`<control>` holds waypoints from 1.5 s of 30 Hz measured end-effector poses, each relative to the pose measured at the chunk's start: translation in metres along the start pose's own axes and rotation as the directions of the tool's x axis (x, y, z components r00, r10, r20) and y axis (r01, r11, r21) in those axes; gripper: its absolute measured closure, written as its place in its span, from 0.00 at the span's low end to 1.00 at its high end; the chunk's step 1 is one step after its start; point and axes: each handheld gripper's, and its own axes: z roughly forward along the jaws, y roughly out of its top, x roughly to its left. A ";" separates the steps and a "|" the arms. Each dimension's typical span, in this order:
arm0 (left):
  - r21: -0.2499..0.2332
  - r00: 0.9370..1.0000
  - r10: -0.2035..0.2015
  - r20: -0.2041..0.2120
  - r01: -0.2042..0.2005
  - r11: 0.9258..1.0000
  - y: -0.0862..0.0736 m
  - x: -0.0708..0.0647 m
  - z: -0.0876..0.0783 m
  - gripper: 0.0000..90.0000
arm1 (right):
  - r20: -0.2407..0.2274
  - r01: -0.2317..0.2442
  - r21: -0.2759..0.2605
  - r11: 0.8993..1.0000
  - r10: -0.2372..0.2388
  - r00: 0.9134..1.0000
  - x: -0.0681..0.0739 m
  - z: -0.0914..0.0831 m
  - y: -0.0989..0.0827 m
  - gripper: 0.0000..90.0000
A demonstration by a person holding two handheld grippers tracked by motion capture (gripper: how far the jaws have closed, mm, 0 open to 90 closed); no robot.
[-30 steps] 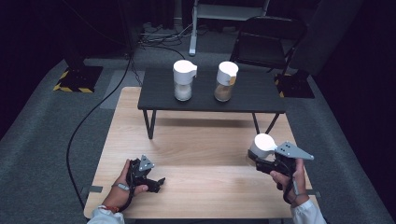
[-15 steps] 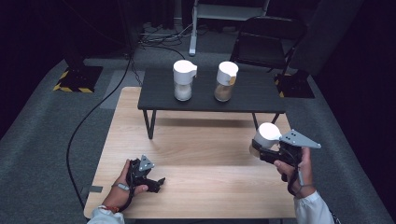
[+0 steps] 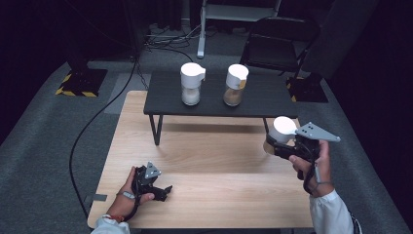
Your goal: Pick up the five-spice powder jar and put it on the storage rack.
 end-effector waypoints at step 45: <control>0.000 1.000 0.000 0.000 0.000 1.000 0.000 0.000 0.000 0.00 | 0.100 0.013 -0.043 0.999 -0.009 0.995 -0.007 0.024 0.094 0.33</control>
